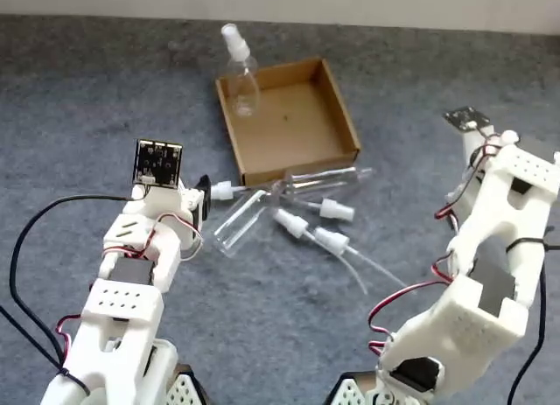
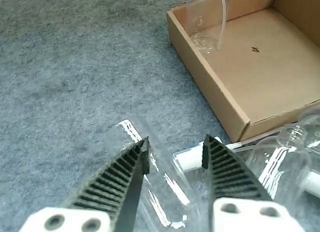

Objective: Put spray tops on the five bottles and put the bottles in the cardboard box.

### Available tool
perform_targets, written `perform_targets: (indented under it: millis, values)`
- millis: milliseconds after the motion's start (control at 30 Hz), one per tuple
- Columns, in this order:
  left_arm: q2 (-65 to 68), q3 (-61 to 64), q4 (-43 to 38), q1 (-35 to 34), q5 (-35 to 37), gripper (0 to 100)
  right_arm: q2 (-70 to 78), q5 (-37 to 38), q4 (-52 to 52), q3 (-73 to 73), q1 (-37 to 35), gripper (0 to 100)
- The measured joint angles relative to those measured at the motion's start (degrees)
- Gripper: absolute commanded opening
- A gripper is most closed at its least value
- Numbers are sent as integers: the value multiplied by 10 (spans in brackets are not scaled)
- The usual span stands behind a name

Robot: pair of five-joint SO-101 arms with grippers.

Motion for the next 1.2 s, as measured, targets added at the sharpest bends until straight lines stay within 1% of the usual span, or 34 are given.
perform_targets:
  millis: [133,367,600,667,800,1000,1200]
  values:
    - [0,0,0,0,0,161,31,-4,-7,-7,-3,257]
    - [0,0,0,3,0,161,117,-21,-5,-86,0,257]
    - [0,0,0,3,0,161,137,-23,-5,-101,14,257]
    - [0,0,0,3,0,161,137,-5,-3,-101,20,257]
    - [0,0,0,3,0,161,137,47,44,-101,26,257]
    - [0,0,0,3,0,161,137,84,53,-101,32,256]
    - [0,0,0,3,0,161,142,94,54,-101,36,253]
